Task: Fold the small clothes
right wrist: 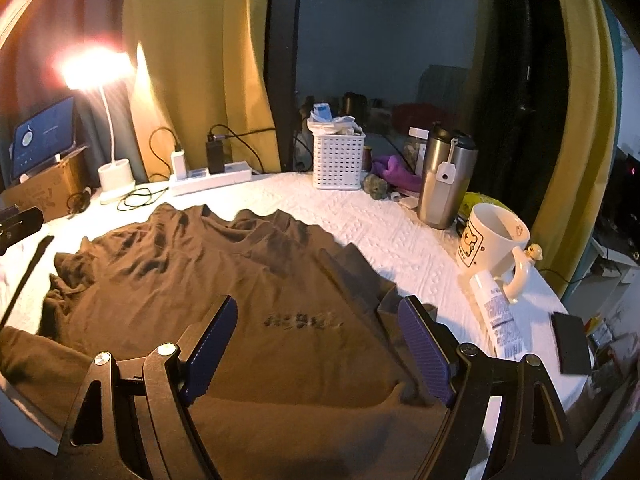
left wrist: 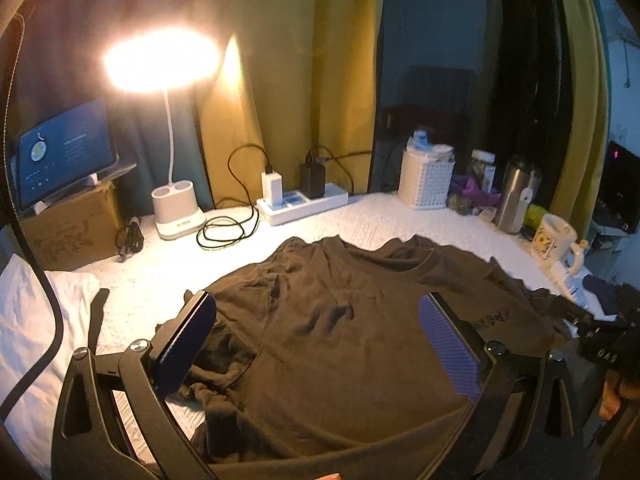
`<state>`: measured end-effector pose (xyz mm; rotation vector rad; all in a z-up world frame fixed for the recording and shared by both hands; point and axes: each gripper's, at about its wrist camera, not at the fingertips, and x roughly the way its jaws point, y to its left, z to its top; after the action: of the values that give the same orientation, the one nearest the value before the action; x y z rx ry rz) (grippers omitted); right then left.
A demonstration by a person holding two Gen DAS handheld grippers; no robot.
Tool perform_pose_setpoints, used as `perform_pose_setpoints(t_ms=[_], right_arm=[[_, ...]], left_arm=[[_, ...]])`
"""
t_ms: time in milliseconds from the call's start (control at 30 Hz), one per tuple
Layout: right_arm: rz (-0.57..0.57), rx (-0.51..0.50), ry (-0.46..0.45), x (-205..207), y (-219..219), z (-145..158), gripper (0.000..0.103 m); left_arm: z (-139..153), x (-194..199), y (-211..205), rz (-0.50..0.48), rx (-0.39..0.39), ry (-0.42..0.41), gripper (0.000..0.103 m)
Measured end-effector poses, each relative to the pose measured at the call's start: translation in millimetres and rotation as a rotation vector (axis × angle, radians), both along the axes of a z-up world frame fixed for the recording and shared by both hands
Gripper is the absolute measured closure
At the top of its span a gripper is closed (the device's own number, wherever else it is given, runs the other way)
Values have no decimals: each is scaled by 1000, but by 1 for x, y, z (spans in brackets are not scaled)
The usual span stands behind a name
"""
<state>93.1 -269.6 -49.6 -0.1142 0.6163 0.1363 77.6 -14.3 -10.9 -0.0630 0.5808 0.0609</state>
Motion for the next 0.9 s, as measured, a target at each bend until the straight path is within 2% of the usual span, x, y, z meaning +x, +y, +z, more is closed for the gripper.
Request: perform_pose_setpoints(t_ms=[300, 467, 500, 533, 600, 700, 900], right_arm=[[-2, -19, 55, 69, -42, -7, 19], [67, 5, 109, 117, -60, -16, 19], [90, 14, 134, 129, -62, -20, 21], [112, 18, 164, 140, -63, -24, 31], [153, 13, 216, 158, -62, -31, 36], [249, -4, 284, 182, -56, -45, 36], [343, 4, 420, 202, -43, -78, 37]], left_arm=[[-18, 47, 10, 53, 21, 81, 2], [-27, 68, 17, 77, 29, 113, 2], [-29, 72, 19, 81, 31, 120, 2], [-30, 75, 20, 85, 32, 125, 2], [-32, 80, 23, 94, 35, 132, 2], [-38, 86, 27, 106, 33, 147, 2], [-46, 91, 38, 134, 32, 171, 2]])
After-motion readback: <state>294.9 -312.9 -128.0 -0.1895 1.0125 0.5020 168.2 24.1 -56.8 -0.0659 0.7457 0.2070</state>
